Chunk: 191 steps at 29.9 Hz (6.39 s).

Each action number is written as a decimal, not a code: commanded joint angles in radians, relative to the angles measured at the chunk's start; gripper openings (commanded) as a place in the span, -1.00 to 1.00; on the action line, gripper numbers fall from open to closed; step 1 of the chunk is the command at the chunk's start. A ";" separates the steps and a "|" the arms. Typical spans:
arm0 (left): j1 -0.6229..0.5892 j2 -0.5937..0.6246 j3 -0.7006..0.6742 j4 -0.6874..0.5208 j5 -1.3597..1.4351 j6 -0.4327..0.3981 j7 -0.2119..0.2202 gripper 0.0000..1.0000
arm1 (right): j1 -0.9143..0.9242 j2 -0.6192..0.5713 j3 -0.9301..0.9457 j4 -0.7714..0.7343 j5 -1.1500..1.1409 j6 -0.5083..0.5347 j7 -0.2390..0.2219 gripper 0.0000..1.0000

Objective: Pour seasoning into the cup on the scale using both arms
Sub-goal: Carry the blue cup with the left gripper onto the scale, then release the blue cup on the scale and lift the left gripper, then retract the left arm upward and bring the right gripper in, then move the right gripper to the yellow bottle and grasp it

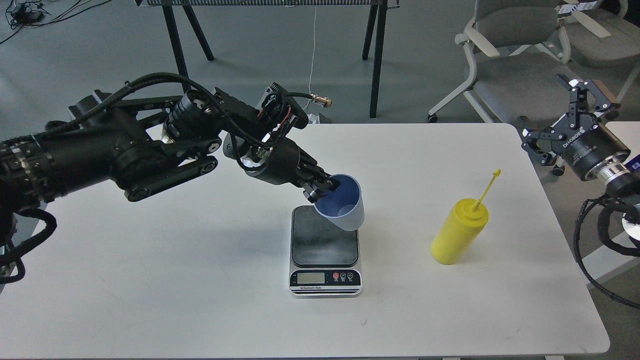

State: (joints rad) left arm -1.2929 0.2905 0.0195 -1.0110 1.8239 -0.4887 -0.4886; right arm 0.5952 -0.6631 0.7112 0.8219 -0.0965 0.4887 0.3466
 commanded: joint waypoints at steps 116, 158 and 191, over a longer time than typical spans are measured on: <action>0.124 0.269 -0.188 0.227 -1.241 0.000 0.000 0.99 | -0.620 -0.006 0.011 0.416 0.400 0.000 -0.153 0.99; 0.146 0.257 -0.168 0.242 -1.218 0.000 0.000 0.99 | -0.566 0.221 0.093 0.278 0.331 0.000 -0.161 0.99; 0.182 0.245 -0.168 0.242 -1.204 0.000 0.000 0.99 | -0.488 0.390 0.128 0.118 0.316 0.000 -0.159 0.11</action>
State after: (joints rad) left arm -1.1162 0.5355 -0.1488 -0.7686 0.6184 -0.4887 -0.4887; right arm 0.1074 -0.2747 0.8383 0.9409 0.2194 0.4887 0.1873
